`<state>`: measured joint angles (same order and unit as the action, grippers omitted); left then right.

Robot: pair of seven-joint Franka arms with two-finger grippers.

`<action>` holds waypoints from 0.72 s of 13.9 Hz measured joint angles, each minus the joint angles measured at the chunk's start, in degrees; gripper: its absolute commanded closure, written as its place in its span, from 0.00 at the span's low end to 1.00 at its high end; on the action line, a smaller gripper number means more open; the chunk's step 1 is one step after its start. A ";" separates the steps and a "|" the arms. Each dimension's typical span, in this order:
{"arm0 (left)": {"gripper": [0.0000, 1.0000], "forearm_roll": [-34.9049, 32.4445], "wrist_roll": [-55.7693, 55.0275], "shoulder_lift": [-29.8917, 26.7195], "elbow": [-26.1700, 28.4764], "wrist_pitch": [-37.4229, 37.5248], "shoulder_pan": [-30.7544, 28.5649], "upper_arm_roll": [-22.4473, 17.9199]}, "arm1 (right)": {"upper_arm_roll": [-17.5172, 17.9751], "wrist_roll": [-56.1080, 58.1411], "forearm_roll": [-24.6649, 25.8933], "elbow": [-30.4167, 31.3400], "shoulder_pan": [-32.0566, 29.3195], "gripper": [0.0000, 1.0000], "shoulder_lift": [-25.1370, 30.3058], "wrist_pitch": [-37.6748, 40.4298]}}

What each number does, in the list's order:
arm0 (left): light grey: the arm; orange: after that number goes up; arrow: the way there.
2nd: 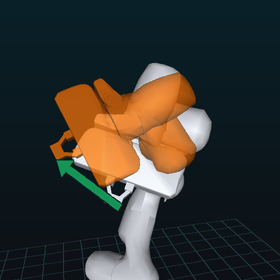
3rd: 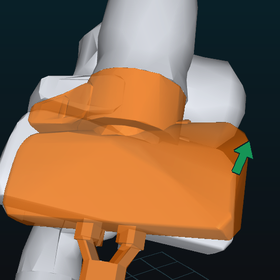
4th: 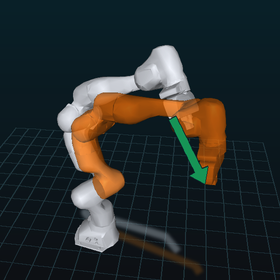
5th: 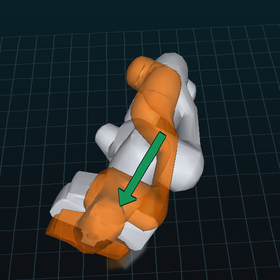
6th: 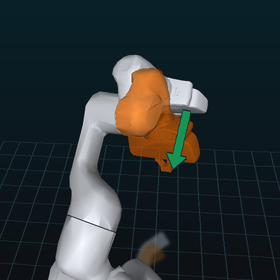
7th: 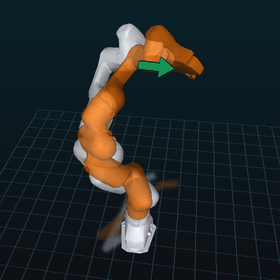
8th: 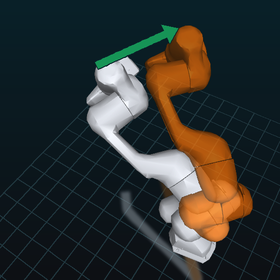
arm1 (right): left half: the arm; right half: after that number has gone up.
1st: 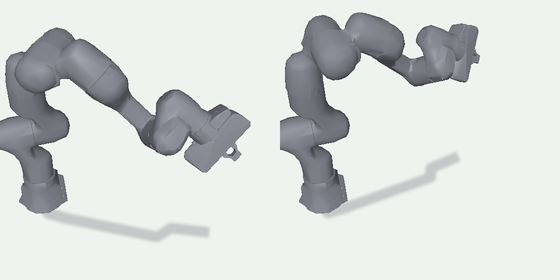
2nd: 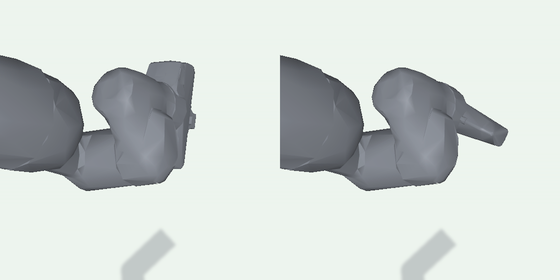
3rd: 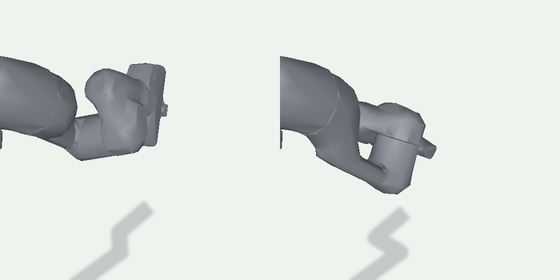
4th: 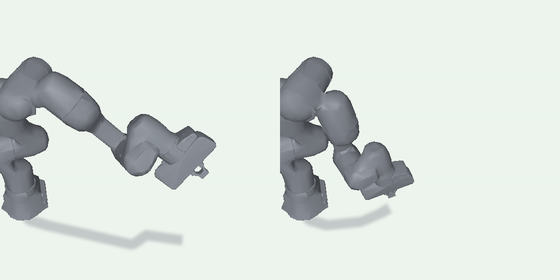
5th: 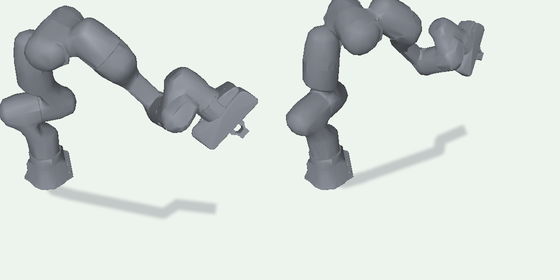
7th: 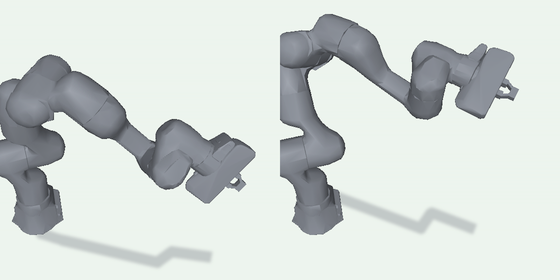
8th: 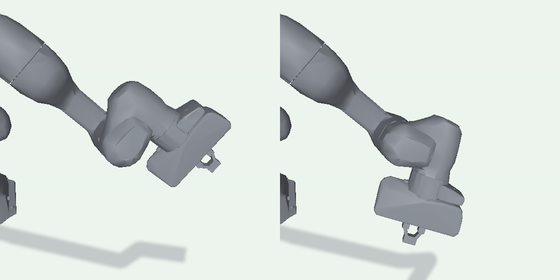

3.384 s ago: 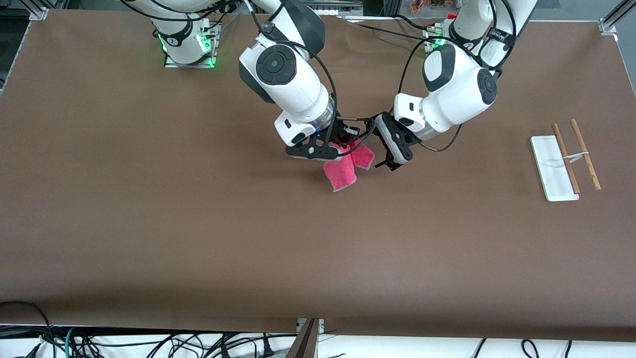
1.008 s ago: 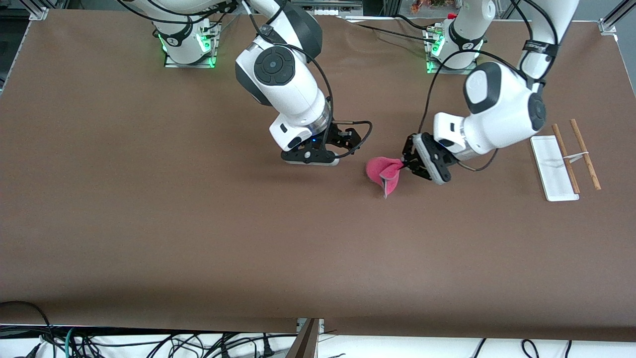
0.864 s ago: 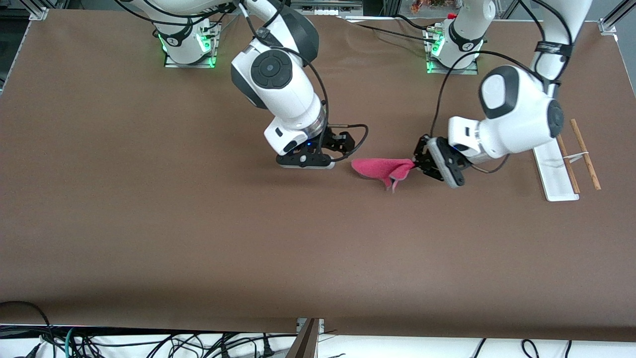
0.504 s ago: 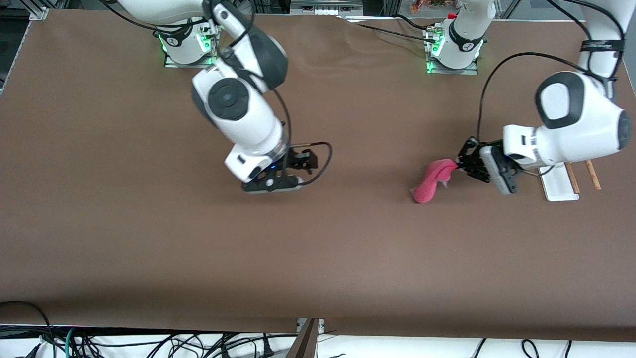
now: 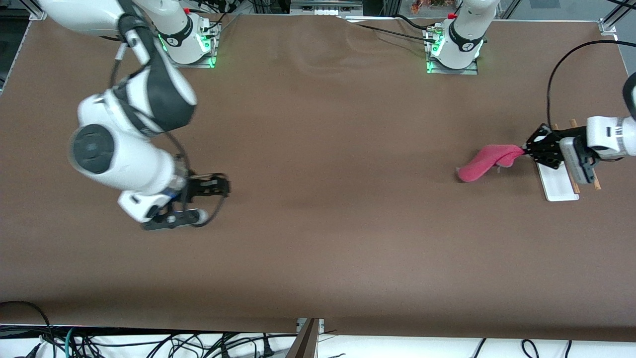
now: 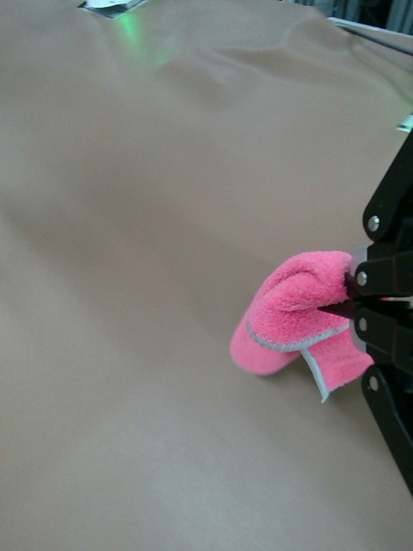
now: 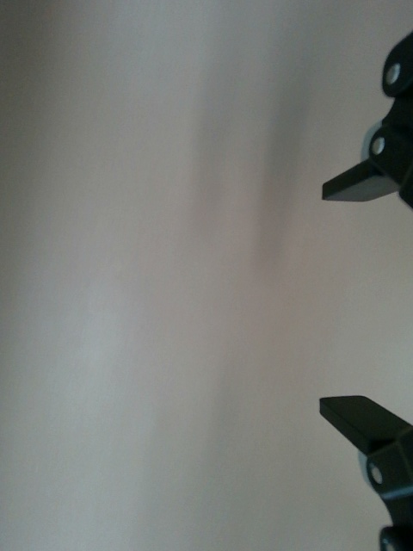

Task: Pass towel and hang on rack
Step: 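Carry the towel with the left gripper while the right gripper withdraws, then drape the towel over the wooden dowels with the left gripper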

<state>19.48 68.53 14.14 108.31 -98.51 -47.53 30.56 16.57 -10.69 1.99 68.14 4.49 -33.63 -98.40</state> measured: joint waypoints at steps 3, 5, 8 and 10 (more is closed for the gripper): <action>1.00 -5.79 1.81 4.16 -6.53 4.20 -3.86 -0.04 | -1.01 5.85 0.17 -0.09 -5.35 0.00 1.80 3.61; 1.00 -9.46 3.48 7.80 -10.96 6.06 -5.69 -0.04 | -3.41 7.20 0.37 -0.09 -6.38 0.00 3.86 4.19; 1.00 -13.07 6.29 11.70 -15.65 6.90 -7.86 -0.46 | -6.15 8.27 1.22 1.07 -6.41 0.00 7.52 5.29; 1.00 -15.11 7.99 12.50 -18.18 8.20 -8.69 -1.41 | -8.23 11.04 1.30 3.53 -6.40 0.00 10.74 5.55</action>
<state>4.36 76.52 26.65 90.13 -90.31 -56.23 29.15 8.34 0.35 3.29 71.66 -1.91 -22.88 -92.85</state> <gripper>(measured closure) 0.978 0.000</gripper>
